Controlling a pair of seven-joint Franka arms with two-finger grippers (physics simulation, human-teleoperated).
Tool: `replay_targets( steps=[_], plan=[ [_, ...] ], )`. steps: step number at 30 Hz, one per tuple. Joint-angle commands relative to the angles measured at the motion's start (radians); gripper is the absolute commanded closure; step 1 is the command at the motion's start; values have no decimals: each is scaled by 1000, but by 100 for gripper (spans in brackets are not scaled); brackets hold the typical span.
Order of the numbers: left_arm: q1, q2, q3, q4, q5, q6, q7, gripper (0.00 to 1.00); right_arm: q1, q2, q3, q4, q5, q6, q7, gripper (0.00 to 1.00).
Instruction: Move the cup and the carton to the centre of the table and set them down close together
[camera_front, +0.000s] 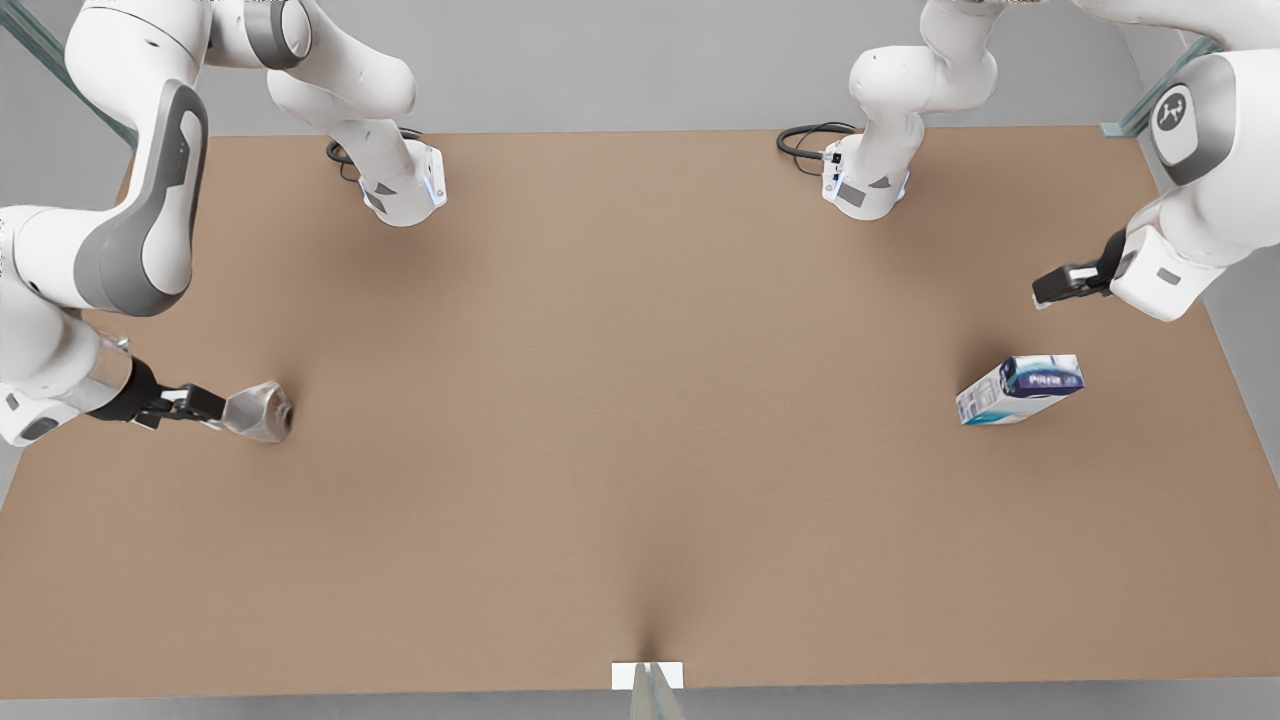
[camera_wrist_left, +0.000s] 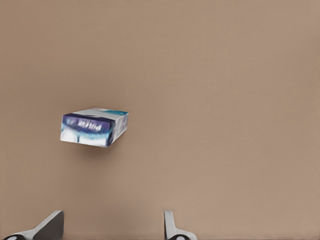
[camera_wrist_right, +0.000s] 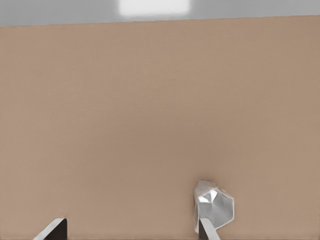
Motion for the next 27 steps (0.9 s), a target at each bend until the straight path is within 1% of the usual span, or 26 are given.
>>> replay_targets(
  steps=[1,3,4,6,8,9,10,11,12,13,19,27],
  plan=[
    [12,9,-1,4,-1,0,-1,0,-4,0,0,-1,-2,-2,-2,0],
    [12,34,-6,20,-1,0,-1,0,-16,25,-6,-51,-21,-83,-6,0],
    [12,35,-7,20,-1,0,-1,0,-35,25,-6,-106,-64,-63,-11,0],
    [12,41,-6,20,-1,2,-1,0,-92,16,-6,-209,-87,12,-70,0],
    [14,32,-7,7,0,69,-64,0,-119,13,-6,-277,-129,66,-77,0],
    [12,0,-7,-67,2,150,-147,0,-129,13,-6,-335,-127,113,-95,0],
    [12,-12,-7,-98,2,187,-142,0,-133,13,-6,-389,-129,172,-97,0],
    [11,0,-7,-90,2,170,-136,0,-150,20,-6,-407,-129,179,-103,0],
    [12,17,-7,-62,0,124,-125,0,-167,26,-6,-444,-129,227,-132,0],
    [12,20,-7,-62,0,121,-127,0,-175,32,-6,-487,-129,270,-133,0],
    [11,21,-9,-61,0,98,-130,0,-213,95,-6,-485,-129,324,-164,0],
    [12,21,-10,-61,-1,95,-130,0,-245,172,-6,-476,-130,337,-178,0]
  ],
)
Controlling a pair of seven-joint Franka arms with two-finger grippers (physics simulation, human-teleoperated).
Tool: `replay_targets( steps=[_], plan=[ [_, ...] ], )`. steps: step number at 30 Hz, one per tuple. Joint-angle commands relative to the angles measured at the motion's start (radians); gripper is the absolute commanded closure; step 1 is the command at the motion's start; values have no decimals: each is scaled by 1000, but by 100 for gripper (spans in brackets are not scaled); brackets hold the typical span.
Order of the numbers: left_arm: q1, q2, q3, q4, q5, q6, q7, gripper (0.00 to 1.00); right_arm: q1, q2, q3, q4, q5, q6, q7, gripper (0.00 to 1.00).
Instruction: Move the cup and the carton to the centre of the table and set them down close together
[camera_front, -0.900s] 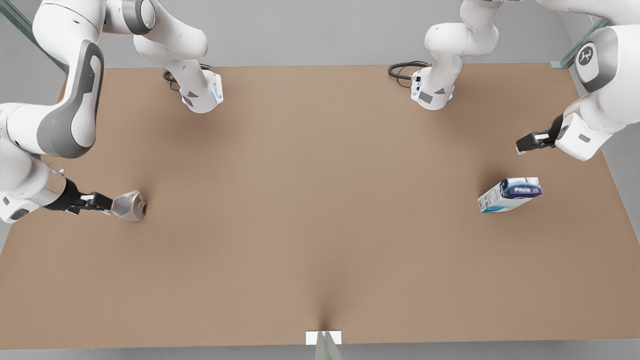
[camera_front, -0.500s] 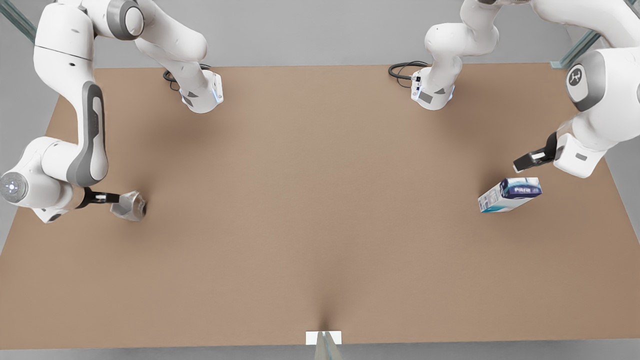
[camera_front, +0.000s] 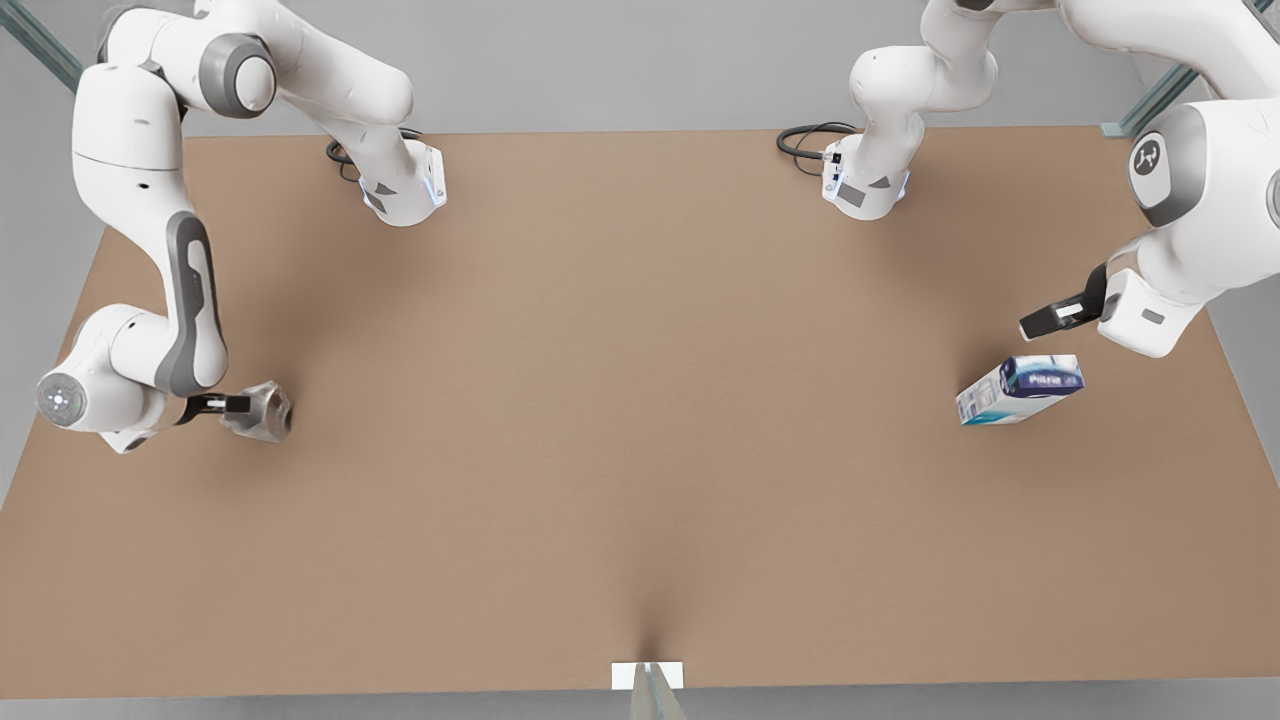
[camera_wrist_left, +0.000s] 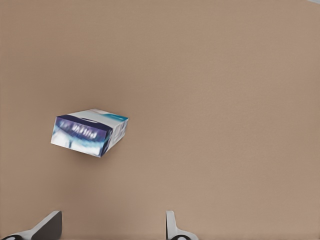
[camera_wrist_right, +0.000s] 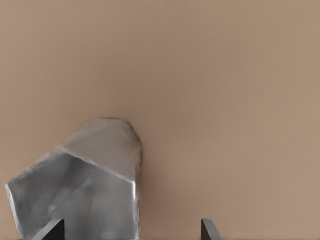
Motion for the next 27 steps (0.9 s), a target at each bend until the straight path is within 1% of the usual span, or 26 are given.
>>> replay_targets(
  steps=[1,5,6,7,8,9,25,27],
  plan=[
    [0,0,3,0,-13,0,0,0,-1,9,0,0,0,0,0,0],
    [0,8,3,-1,-17,0,-1,0,-15,46,0,2,0,35,-32,0],
    [0,8,3,0,-17,0,-1,0,-15,55,0,3,0,37,-48,20],
    [0,8,3,0,-17,0,-3,0,-15,64,0,11,0,37,-48,53],
    [-2,8,2,0,-18,0,-3,0,-15,70,0,12,0,37,-48,76],
    [-2,8,2,0,-18,0,-3,0,-15,72,0,17,0,35,-48,79],
    [-2,9,2,0,-18,-6,-8,0,-15,70,3,46,8,17,-48,79],
    [-2,9,0,0,-18,-6,-8,0,-12,55,15,49,14,15,-48,79]
  ],
)
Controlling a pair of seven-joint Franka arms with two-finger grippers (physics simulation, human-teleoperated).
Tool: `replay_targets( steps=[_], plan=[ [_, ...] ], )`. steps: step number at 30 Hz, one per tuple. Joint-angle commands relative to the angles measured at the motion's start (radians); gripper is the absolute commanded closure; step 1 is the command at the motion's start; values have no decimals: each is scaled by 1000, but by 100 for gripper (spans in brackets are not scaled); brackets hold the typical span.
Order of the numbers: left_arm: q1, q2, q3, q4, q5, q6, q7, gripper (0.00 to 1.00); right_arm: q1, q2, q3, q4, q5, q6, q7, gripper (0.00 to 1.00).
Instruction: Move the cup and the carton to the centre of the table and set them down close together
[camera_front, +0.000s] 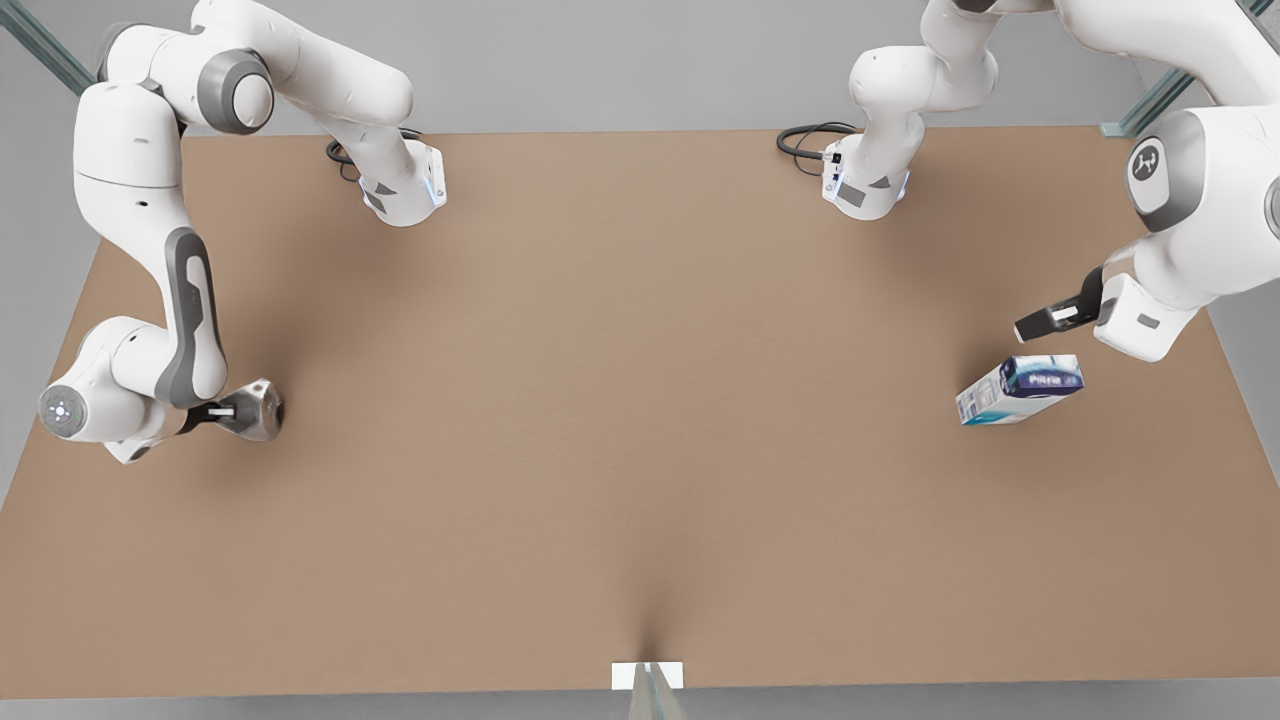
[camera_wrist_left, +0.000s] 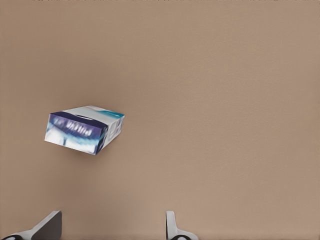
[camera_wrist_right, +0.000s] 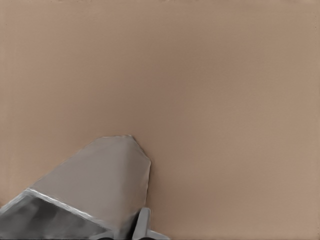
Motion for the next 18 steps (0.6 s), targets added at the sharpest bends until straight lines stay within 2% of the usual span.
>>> replay_targets(
  steps=[1,3,5,6,12,14,16,18],
  plan=[
    [0,0,0,0,0,0,0,0,2,-3,10,4,-7,0,6,79],
    [0,0,0,0,0,0,0,0,9,-9,84,58,47,-50,53,79],
    [0,-2,0,0,0,0,-3,0,11,-14,219,70,47,-52,236,79],
    [0,1,0,15,2,0,-6,0,63,-7,248,89,64,-49,334,79],
    [5,20,15,38,14,-34,-12,0,491,157,246,342,171,-13,921,79],
    [9,55,138,37,11,-38,-127,0,581,220,248,411,185,23,1105,79],
    [14,107,170,25,9,3,-262,0,667,279,248,503,187,36,1259,79],
    [14,37,182,-172,6,198,-573,0,741,332,248,581,187,37,1383,79]
  ],
)
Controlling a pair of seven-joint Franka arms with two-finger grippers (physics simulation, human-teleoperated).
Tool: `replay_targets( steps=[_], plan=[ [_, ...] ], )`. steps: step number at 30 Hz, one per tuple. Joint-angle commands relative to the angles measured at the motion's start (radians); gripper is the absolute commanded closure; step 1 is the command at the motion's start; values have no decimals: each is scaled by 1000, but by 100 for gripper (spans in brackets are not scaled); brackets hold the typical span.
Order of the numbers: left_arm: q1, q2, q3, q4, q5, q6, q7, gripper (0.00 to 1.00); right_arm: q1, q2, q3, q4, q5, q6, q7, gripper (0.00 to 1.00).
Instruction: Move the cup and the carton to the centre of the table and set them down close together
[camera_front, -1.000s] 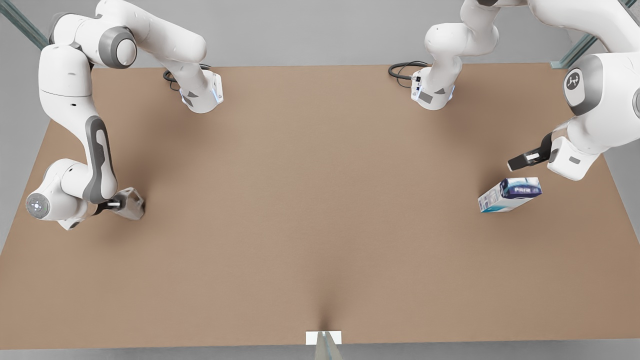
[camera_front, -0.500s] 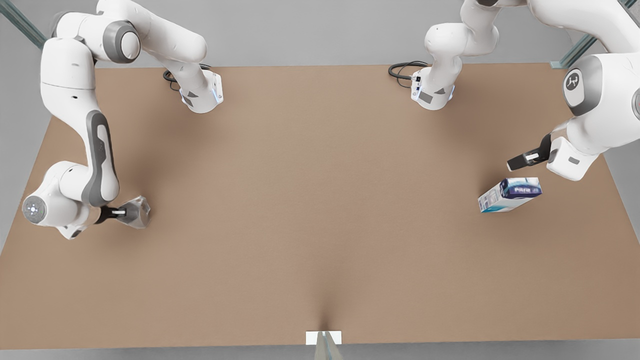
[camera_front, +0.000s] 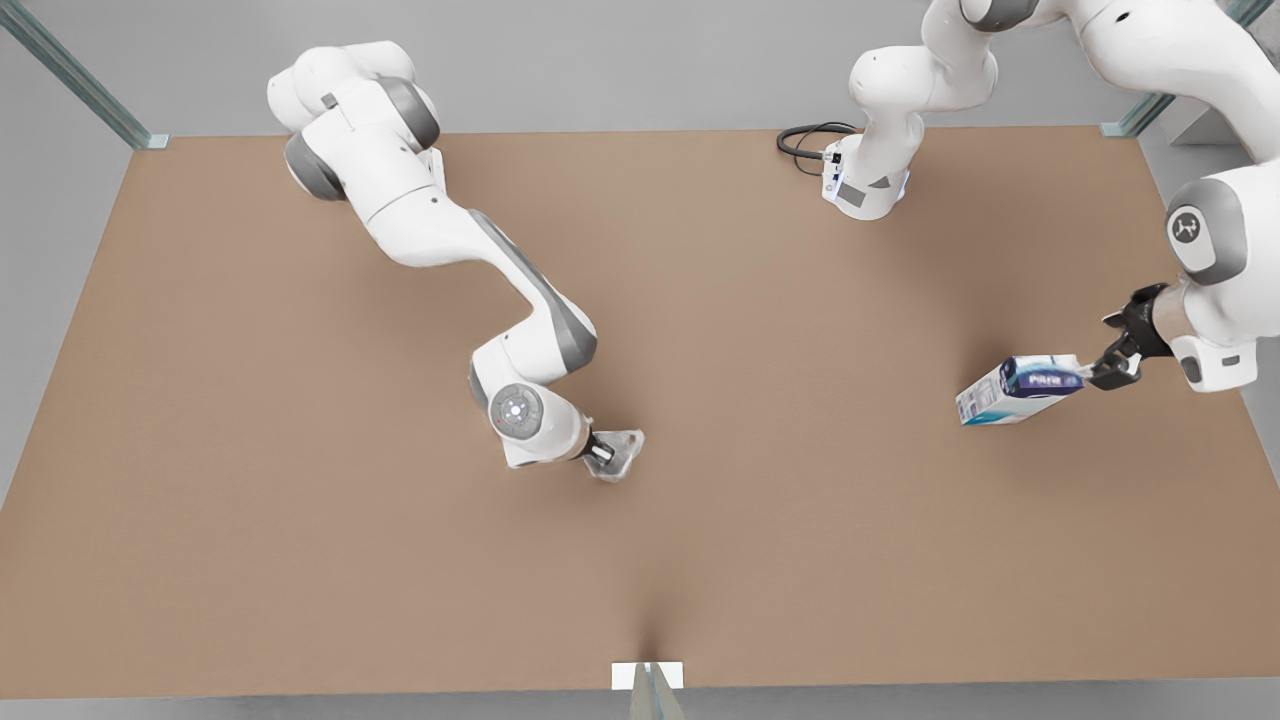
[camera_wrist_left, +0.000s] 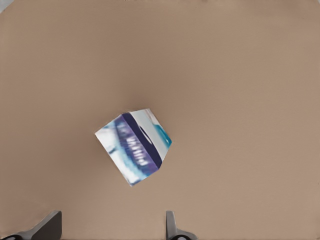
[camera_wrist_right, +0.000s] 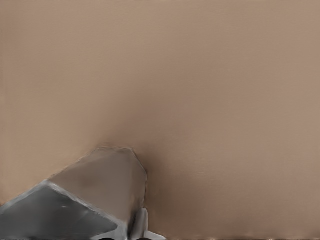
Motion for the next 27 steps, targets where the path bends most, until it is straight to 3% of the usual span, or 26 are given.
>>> replay_targets(
  steps=[1,3,4,5,10,12,16,19,21,22,27],
  plan=[
    [-10,-5,0,-18,-4,18,-49,0,10,6,0,5,0,13,23,79],
    [-10,-48,0,-124,-13,121,-303,0,37,26,2,8,5,93,131,79],
    [-11,-89,0,-190,-50,178,-316,0,42,32,2,8,5,98,151,28],
    [-11,-105,0,-229,-66,213,-315,0,44,32,0,7,5,99,151,0],
    [-13,-134,34,-406,-75,336,-172,0,47,20,-2,7,2,78,138,0],
    [-13,-135,34,-411,-75,360,-181,0,19,-73,-2,7,8,-40,114,0],
    [-13,-131,55,-414,-73,373,-197,0,-228,-255,-18,39,-81,-364,-713,0],
    [-13,-114,65,-417,-73,380,-195,0,-417,-370,-23,31,-159,-502,-987,0],
    [-13,-102,65,-416,-73,391,-195,0,-423,-535,-127,-82,-153,-513,-1041,0],
    [-11,-94,65,-416,-73,394,-197,0,-430,-574,-138,-117,-150,-519,-1044,0],
    [-11,-80,65,-439,-73,468,-194,0,-472,-560,-141,-99,-166,-522,-1035,0]
  ],
)
